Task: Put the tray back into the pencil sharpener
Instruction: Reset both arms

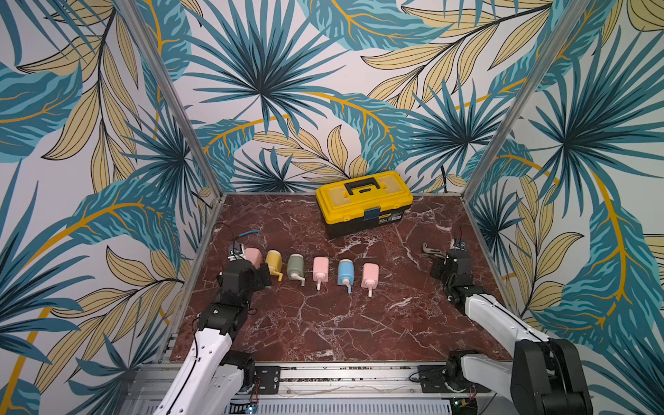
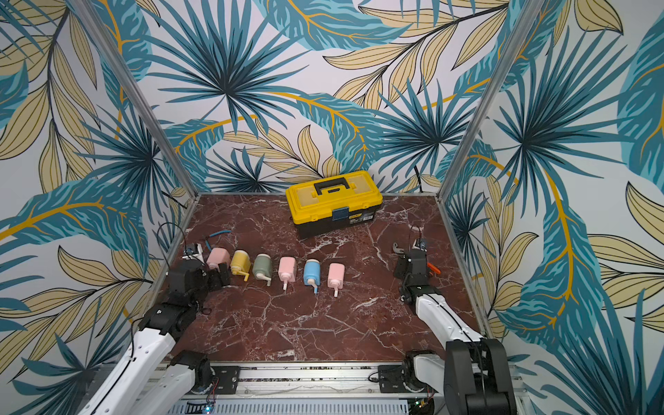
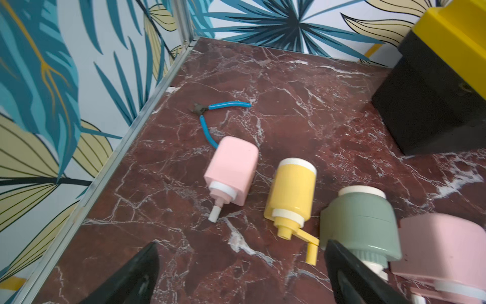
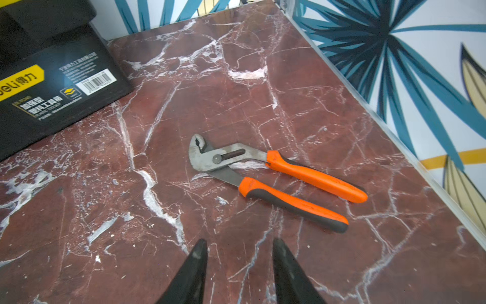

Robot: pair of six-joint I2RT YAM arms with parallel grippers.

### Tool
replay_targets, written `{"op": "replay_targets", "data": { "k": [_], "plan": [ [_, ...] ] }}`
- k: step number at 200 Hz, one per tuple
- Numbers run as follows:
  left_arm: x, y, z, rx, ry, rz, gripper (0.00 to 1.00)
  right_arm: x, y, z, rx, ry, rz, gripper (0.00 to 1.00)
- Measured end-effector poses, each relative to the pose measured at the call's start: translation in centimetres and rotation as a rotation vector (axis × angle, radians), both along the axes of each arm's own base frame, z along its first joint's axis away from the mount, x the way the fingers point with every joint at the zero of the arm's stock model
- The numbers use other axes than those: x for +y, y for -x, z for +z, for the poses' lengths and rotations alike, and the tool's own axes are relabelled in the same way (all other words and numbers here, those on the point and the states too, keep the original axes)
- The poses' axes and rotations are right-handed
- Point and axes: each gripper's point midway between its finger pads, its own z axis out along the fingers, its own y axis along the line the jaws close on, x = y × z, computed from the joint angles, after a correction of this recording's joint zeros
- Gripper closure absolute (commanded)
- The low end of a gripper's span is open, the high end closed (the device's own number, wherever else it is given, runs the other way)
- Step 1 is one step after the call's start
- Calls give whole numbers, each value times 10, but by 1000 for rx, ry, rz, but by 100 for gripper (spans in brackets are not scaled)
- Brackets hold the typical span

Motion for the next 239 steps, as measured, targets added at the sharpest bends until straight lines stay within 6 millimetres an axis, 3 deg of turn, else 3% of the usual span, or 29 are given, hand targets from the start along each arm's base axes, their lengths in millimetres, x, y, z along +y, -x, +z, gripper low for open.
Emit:
{"op": "replay_targets", "data": {
  "k": [67,96,110,143,216,239],
  "plan": [
    [3,-16,-14,-135,-31,-62,0,20,-38,4,-111,22,155,51],
    [4,-24,-12,-186,-32,-68,0,27,-48,15,-189,50,211,51],
    [5,-28,-10,-211,-32,-67,0,29,-51,14,-218,60,226,51],
    [7,-36,-9,-251,-35,-61,0,30,-49,-12,-189,69,239,51],
    [7,-59,-33,-244,-37,-90,0,27,-53,-3,-224,75,231,43],
    [5,-65,-39,-247,-30,-112,0,27,-53,-3,-224,76,231,36]
  ]
}}
